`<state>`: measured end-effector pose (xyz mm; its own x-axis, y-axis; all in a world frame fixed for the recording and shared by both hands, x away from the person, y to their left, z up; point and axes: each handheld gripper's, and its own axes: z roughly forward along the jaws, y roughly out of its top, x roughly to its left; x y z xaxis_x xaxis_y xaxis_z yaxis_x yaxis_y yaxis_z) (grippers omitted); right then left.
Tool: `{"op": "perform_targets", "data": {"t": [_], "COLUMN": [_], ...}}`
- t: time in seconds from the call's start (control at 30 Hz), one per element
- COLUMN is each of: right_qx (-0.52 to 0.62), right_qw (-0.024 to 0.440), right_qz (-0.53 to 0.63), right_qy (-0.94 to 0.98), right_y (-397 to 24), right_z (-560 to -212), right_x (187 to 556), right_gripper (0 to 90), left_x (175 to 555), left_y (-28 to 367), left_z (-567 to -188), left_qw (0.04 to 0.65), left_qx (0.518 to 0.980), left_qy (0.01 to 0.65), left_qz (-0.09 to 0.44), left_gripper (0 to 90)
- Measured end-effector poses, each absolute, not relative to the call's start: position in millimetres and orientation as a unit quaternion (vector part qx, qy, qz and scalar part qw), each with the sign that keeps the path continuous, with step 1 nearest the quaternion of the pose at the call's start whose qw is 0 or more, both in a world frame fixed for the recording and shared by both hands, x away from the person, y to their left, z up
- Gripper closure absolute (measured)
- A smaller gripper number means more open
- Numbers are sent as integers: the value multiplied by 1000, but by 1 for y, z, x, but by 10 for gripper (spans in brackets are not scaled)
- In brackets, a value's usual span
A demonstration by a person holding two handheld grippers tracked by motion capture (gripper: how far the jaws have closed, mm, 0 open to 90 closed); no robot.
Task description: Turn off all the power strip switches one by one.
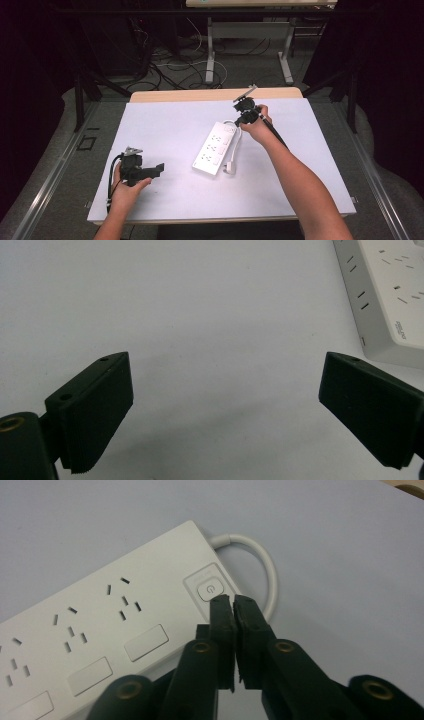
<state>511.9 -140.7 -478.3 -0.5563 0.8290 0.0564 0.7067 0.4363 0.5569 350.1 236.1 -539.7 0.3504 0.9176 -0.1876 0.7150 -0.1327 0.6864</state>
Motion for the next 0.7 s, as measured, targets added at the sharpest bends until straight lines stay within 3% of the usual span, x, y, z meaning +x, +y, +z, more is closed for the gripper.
{"op": "perform_targets", "data": {"t": [0.7], "right_qx": [458], "right_qw": [110], "right_qz": [248], "right_qy": [847], "right_y": [-117], "right_z": [-502], "right_x": [527], "right_gripper": [900], "left_x": [351], "left_y": [237], "left_z": [-541], "left_qw": [365], "left_qx": [732], "left_qy": [557], "left_qz": [141], "left_gripper": [75]}}
